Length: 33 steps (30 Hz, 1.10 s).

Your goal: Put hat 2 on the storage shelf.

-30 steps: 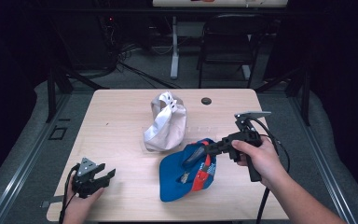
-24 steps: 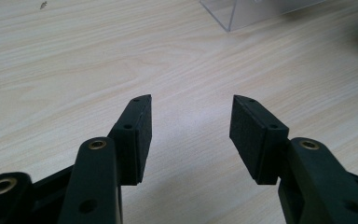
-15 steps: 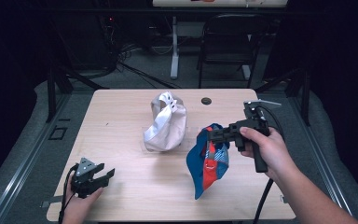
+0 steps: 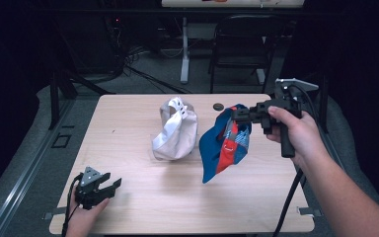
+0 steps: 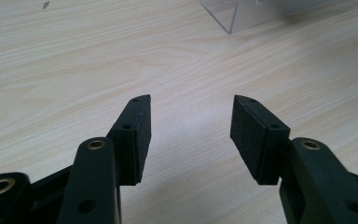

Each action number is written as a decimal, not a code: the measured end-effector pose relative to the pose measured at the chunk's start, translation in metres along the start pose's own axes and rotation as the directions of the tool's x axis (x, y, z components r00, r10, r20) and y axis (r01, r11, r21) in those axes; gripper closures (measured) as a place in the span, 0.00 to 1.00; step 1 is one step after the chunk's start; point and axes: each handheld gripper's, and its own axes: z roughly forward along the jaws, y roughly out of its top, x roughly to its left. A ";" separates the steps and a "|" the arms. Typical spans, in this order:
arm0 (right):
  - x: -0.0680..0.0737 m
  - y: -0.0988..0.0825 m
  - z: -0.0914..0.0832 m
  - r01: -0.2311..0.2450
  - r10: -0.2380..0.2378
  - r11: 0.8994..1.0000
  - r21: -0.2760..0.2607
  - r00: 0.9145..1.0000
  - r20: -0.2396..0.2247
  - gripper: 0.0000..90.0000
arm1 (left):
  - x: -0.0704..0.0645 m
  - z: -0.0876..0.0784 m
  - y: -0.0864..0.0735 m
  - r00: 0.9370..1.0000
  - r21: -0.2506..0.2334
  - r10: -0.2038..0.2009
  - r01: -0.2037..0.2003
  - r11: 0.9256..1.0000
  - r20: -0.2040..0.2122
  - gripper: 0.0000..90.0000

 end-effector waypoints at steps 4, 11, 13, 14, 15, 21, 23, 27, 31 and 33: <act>0.010 0.015 -0.005 0.015 -0.015 1.000 -0.025 1.000 0.013 0.87 | 0.003 -0.001 -0.001 1.000 -0.010 -0.007 0.007 1.000 -0.003 0.54; 0.011 0.037 -0.006 0.011 -0.008 0.999 -0.051 0.999 0.044 0.87 | 0.004 -0.002 0.000 1.000 0.002 -0.001 0.001 1.000 0.003 0.54; 0.008 0.042 -0.006 0.006 -0.003 0.998 -0.057 0.999 0.051 0.87 | 0.003 -0.001 0.000 1.000 0.009 -0.001 0.001 1.000 0.006 0.54; 0.007 0.045 -0.005 0.000 0.004 0.998 -0.059 0.999 0.054 0.87 | 0.003 -0.001 0.000 1.000 0.010 -0.001 0.000 1.000 0.006 0.54; 0.005 0.048 -0.005 -0.003 0.007 0.998 -0.064 0.998 0.059 0.87 | 0.004 -0.001 0.000 1.000 0.009 -0.001 0.001 1.000 0.005 0.54; -0.002 0.062 0.000 -0.022 0.029 0.996 -0.088 0.996 0.080 0.87 | 0.005 -0.001 -0.001 1.000 -0.001 -0.007 0.007 1.000 0.002 0.54; -0.003 0.066 0.002 -0.024 0.031 0.996 -0.081 0.995 0.090 0.87 | 0.005 -0.001 -0.001 1.000 -0.001 -0.007 0.007 1.000 0.003 0.54; -0.005 0.072 0.006 -0.026 0.034 0.997 -0.078 0.994 0.107 0.87 | 0.005 -0.001 -0.001 1.000 0.003 -0.006 0.006 1.000 0.002 0.54; -0.006 0.075 0.013 -0.022 0.032 0.997 -0.075 0.990 0.134 0.86 | 0.006 -0.001 -0.001 1.000 -0.001 -0.010 0.010 1.000 0.003 0.54; -0.006 0.076 0.017 -0.025 0.037 0.997 -0.080 0.988 0.149 0.87 | 0.006 0.000 -0.001 1.000 0.002 -0.016 0.016 1.000 0.002 0.54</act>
